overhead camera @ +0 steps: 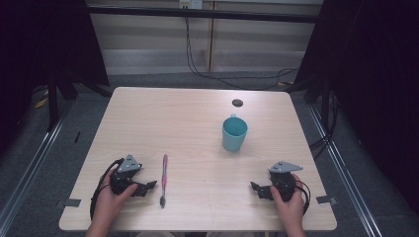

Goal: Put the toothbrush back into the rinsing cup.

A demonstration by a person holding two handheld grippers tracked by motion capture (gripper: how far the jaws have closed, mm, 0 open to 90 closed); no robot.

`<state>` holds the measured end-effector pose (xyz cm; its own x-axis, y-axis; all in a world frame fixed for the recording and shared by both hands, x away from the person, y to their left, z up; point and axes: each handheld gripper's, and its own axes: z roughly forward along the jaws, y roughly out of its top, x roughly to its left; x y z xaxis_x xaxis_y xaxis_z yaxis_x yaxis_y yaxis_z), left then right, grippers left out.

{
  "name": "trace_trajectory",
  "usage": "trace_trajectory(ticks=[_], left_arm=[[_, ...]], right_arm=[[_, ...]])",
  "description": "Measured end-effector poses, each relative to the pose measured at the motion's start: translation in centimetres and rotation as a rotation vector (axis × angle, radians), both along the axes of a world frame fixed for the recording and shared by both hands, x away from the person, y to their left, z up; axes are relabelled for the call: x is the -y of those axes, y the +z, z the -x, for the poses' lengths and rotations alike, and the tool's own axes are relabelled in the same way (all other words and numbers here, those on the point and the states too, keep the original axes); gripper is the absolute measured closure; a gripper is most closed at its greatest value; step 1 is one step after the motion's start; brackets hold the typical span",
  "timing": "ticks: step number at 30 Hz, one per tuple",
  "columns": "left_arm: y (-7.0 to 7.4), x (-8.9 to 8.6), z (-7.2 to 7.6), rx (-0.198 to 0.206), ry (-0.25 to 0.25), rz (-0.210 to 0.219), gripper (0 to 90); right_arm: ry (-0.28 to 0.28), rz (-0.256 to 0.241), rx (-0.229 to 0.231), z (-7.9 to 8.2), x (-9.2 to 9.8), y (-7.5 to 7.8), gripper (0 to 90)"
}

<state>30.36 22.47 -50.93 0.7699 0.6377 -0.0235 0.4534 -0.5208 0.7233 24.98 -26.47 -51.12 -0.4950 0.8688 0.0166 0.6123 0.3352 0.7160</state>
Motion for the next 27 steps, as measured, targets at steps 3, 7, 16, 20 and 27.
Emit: trace_trajectory(ticks=[3, 7, 16, 20, 27], left_arm=[[0.0, 0.0, 0.0, 0.0, 0.003, 0.001, 13.0], [0.0, 0.0, -0.1, 0.001, -0.014, -0.012, 11.1], [0.0, 0.9, 0.1, -0.023, -0.003, -0.037, 0.0], [0.5, 1.1, -0.3, -0.054, 0.012, -0.075, 6.1], [1.7, 1.2, -1.1, -0.158, 0.047, -0.076, 17.6]], right_arm=[[-0.001, 0.0, 0.0, 0.0, 0.0, 0.0, 10.8], [-0.001, -0.001, -0.001, 0.0, 0.0, 0.0, 10.8], [0.0, -0.001, -0.002, 0.0, 0.0, 0.0, 10.7], [0.0, -0.001, -0.002, 0.0, 0.0, 0.0, 10.7], [0.0, -0.001, -0.002, 0.0, 0.0, 0.0, 10.7]])
